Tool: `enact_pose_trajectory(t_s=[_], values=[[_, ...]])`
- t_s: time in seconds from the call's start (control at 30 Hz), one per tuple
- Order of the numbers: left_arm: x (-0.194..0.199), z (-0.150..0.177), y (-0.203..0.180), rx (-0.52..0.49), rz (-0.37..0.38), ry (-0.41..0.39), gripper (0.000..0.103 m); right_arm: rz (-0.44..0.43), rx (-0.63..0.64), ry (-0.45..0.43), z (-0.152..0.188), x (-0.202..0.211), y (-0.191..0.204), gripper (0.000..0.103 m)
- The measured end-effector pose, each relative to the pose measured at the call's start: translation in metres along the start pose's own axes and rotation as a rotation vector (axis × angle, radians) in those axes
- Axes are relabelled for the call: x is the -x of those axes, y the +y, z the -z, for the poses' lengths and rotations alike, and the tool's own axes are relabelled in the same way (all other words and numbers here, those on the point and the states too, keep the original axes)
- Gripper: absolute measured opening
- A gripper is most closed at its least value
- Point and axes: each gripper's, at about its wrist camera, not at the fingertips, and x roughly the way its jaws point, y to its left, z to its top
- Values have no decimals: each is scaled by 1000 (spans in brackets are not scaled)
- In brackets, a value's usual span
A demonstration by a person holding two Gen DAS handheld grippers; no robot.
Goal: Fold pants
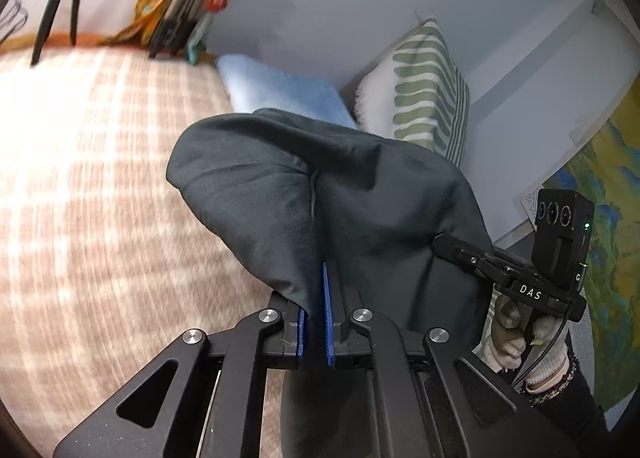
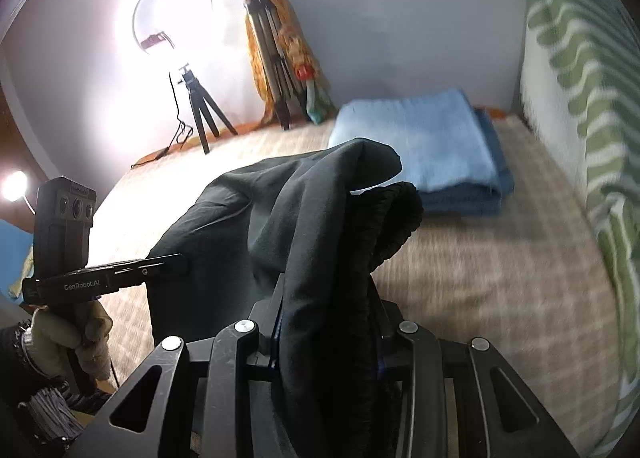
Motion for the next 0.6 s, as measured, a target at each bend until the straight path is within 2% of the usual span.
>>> enact_pose_trajectory(t_s=[0.23,0.6], values=[[-1,-48,-9,-51,-2,-44,5,32,21,-65,-44,3,-3,33],[-28,-120,-15,-111,-22,-82,5,115,50,-125,-112,-16,-37,33]])
